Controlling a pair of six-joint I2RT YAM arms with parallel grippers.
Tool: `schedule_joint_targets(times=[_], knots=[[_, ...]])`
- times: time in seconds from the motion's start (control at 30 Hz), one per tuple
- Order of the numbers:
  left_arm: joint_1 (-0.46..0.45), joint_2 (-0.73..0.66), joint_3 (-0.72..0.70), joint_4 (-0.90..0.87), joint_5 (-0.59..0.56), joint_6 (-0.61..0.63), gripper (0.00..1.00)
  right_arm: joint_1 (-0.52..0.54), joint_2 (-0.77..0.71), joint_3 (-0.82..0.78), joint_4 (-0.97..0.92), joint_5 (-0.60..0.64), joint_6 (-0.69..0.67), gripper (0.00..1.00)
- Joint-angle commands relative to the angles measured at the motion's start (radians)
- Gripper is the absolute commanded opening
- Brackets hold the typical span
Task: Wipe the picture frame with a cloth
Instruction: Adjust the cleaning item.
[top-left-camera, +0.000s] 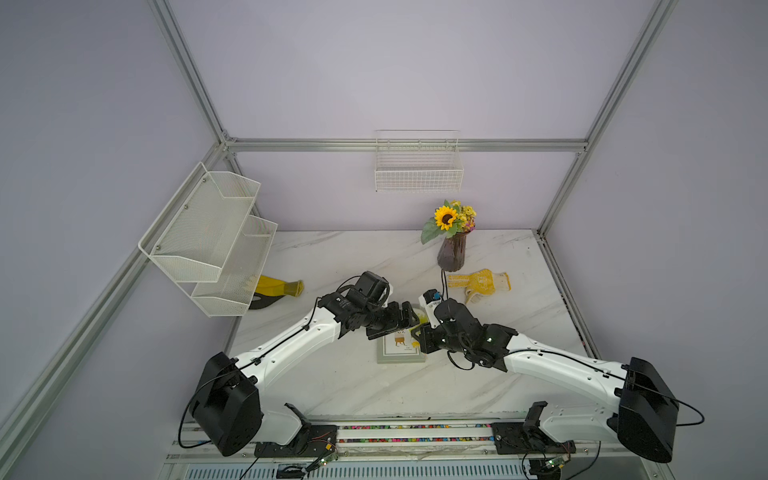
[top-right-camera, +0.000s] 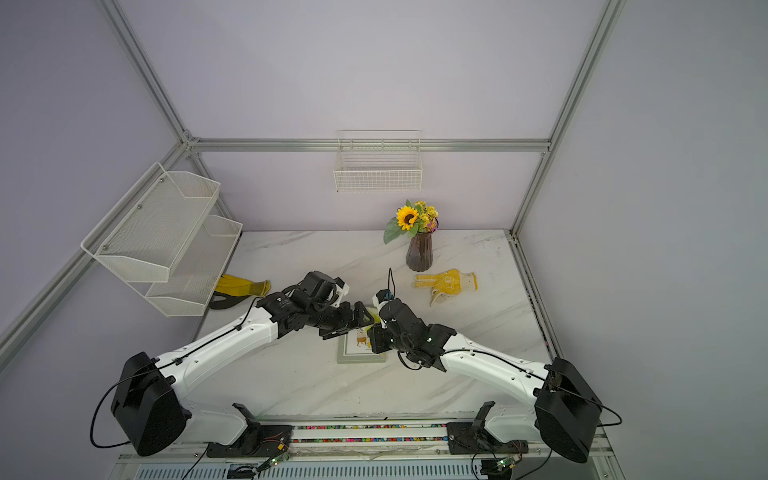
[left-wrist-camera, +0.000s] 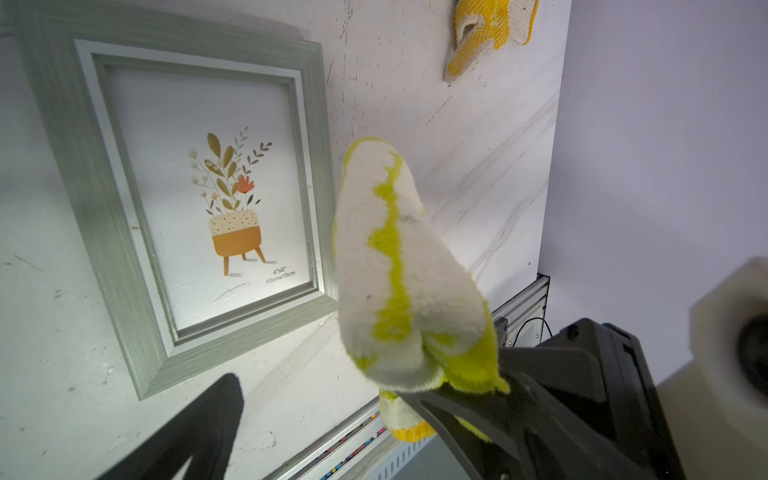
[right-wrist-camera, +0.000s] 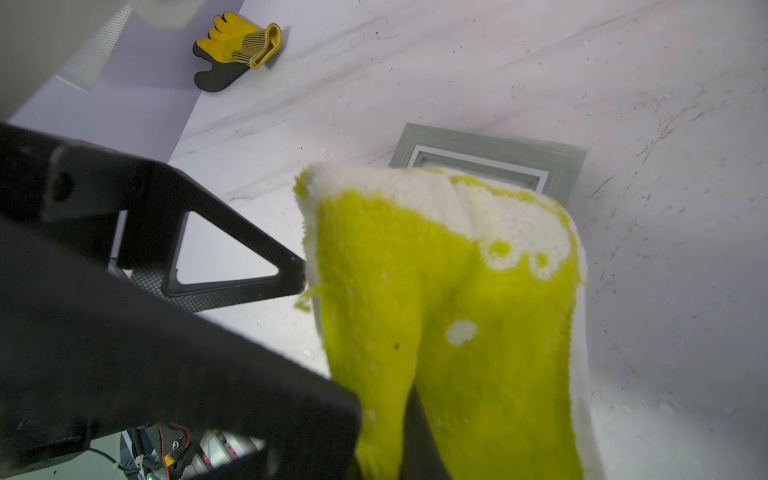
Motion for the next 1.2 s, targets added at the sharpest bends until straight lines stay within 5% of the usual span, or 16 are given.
schedule_joint_targets(times=[0.0,0.13,0.3,0.5,0.63,0.67,0.7,0.8,0.87,0.93,1.17], knots=[[0.003,-0.021,0.013,0.057,0.0,-0.014,1.0,-0.005,-0.021,0.026,0.043,-0.02,-0.022,0.0],[0.003,-0.014,-0.01,0.104,0.01,-0.035,0.99,-0.004,-0.021,0.029,0.061,-0.067,-0.021,0.0],[0.004,-0.003,-0.013,0.102,-0.017,-0.039,0.83,0.002,-0.03,0.028,0.059,-0.071,-0.015,0.0],[0.005,0.012,-0.024,0.122,-0.015,-0.038,0.42,0.003,-0.049,0.022,0.059,-0.071,-0.009,0.0],[0.004,0.068,-0.039,0.165,0.029,-0.042,0.28,0.004,-0.049,0.016,0.079,-0.089,0.001,0.0],[0.004,0.074,-0.042,0.18,0.043,-0.042,0.2,0.004,-0.049,0.012,0.082,-0.089,0.002,0.0],[0.004,0.081,-0.041,0.187,0.054,-0.042,0.01,0.004,-0.05,0.009,0.087,-0.09,0.002,0.0],[0.004,0.088,-0.029,0.191,0.065,-0.027,0.0,0.004,-0.063,-0.004,0.093,-0.089,0.005,0.0],[0.004,0.078,-0.024,0.167,0.035,-0.014,0.0,0.004,-0.089,-0.011,0.096,-0.085,0.007,0.1],[0.005,0.072,0.008,0.073,-0.055,0.021,0.0,0.004,-0.112,-0.016,0.083,-0.057,0.008,0.25],[0.014,0.034,0.175,-0.271,-0.415,0.13,0.0,0.004,-0.185,-0.024,-0.007,0.079,0.022,0.47]])
